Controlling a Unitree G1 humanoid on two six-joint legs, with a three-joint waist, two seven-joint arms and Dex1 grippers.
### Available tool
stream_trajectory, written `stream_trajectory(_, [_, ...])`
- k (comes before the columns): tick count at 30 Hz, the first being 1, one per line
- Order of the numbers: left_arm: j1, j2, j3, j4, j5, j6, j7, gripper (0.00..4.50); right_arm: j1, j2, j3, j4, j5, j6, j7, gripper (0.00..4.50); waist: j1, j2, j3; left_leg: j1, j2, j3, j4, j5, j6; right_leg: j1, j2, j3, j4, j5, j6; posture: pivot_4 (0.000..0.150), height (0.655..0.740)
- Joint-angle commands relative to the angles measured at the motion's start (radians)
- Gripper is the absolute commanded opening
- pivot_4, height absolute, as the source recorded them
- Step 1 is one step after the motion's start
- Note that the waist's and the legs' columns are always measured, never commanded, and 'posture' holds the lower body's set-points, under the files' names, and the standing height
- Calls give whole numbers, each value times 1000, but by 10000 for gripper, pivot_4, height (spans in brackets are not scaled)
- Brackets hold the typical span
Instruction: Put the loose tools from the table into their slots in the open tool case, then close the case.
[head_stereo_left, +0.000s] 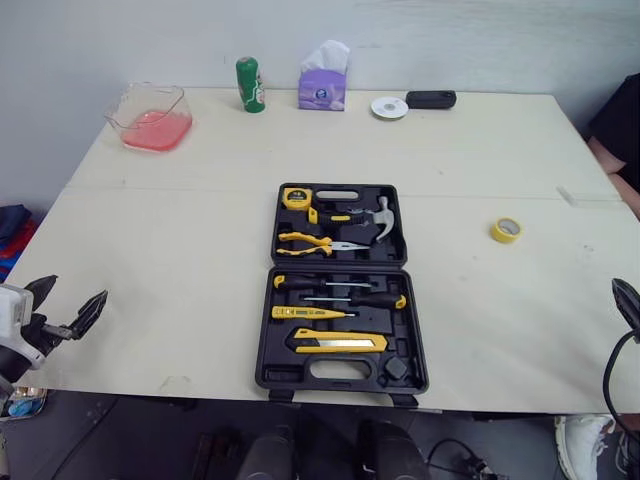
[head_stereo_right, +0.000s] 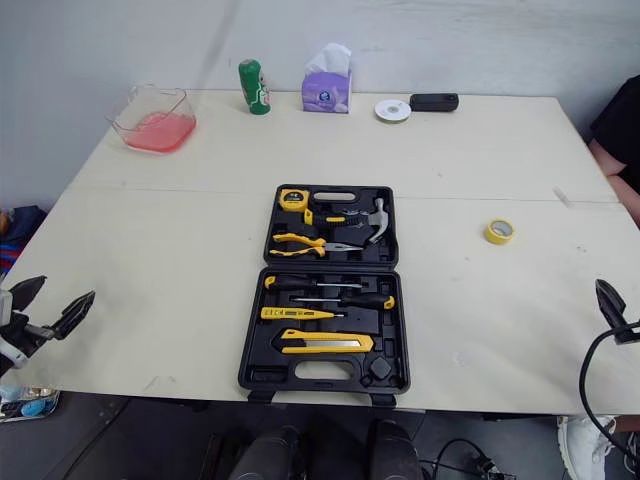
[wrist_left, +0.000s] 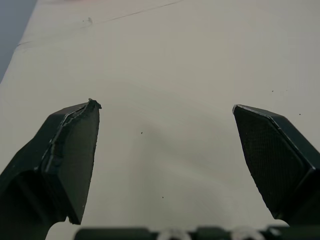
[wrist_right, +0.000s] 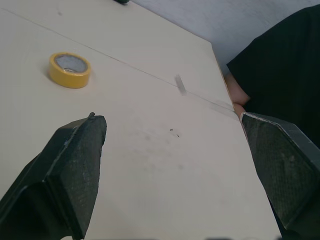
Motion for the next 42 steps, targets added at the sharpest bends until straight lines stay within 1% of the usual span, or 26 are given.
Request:
stream_trajectory(1, [-19,10,5,-39,-19,-10,7,44813,-28,-6,-1,3,10,-16,-18,45000,-7,0,0,0,0,0,0,0,0,0,0,0,0,0,0,1500,7400])
stream_trajectory(6, [-63,18,-36,-75,-33,-4,-21,44813,-90,-9,34,-22,20,57,-48,45000,-13,0,0,0,0,0,0,0,0,0,0,0,0,0,0,1500,7400])
stream_trajectory(9, [-93,36,-81,-130,-56,26,-62,44813,-134,-22,68,-63,53,104,3,45000,-14,0,0,0,0,0,0,0,0,-1,0,0,0,0,0,1500,7400])
stream_trajectory(11, [-116,55,-104,-170,-91,74,-92,44813,-141,-69,110,-88,-8,219,-46,45000,-14,1,1,0,0,0,0,0,0,-1,0,0,1,0,0,1500,7400])
stream_trajectory(13, [-144,93,-146,-258,-168,176,-145,44813,-185,-121,164,-146,26,340,17,45000,-14,1,1,-1,0,0,0,0,0,-1,0,0,1,0,0,1500,7400])
stream_trajectory(16, [-168,123,-182,-326,-205,240,-173,44813,-227,-170,210,-191,57,441,88,45000,-14,3,2,-1,0,0,0,0,1,-2,0,0,1,0,0,1500,7400])
stream_trajectory(20, [-248,145,-250,-411,-264,323,-195,44813,-376,-289,364,-181,7,668,158,45000,-14,4,2,-1,0,0,0,1,1,-2,0,0,1,0,0,1500,7400])
stream_trajectory(22, [-290,138,-284,-430,-269,334,-192,44813,-460,-320,447,-156,-15,709,227,45000,-14,4,2,-2,0,0,1,1,1,-2,0,0,1,0,0,1500,7400])
stream_trajectory(24, [-329,127,-319,-455,-276,349,-183,44813,-546,-349,545,-114,-74,746,281,45000,-13,4,2,-2,0,0,1,1,0,-3,0,-1,1,0,0,1500,7400])
stream_trajectory(26, [-365,112,-352,-481,-289,370,-173,44813,-642,-351,612,-49,-111,752,335,45000,-13,4,3,-3,-1,0,1,2,0,-3,1,-1,1,0,0,1500,7400])
stream_trajectory(30, [-404,90,-390,-508,-303,390,-164,44813,-778,-331,693,66,-172,723,397,45000,-11,5,3,-5,-1,1,1,2,1,-4,1,-1,3,0,0,1500,7400])
stream_trajectory(32, [-433,72,-421,-534,-324,409,-161,44813,-891,-318,808,176,-283,693,452,45000,-11,5,3,-7,-1,1,1,2,1,-6,3,-1,2,0,0,1500,7400])
stream_trajectory(33, [-442,67,-431,-544,-330,416,-160,44813,-932,-307,837,222,-313,665,471,45000,-12,4,3,-9,-1,2,1,2,1,-7,3,-1,2,0,1,1500,7400])
stream_trajectory(37, [-471,46,-451,-570,-366,451,-151,44813,-1085,-248,901,411,-391,607,504,45000,-13,3,3,-17,-1,6,3,4,1,-17,9,-1,4,1,3,1500,7400])
stream_trajectory(38, [-477,43,-457,-576,-373,459,-150,44813,-1121,-233,923,461,-421,581,513,45000,-13,3,4,-17,0,6,3,4,1,-17,12,-1,4,1,3,1500,7400])
stream_trajectory(42, [-493,35,-480,-586,-373,469,-152,44813,-1222,-188,964,616,-493,529,542,45000,-13,3,4,-18,0,6,3,5,0,-19,13,-1,5,1,3,1500,7400])
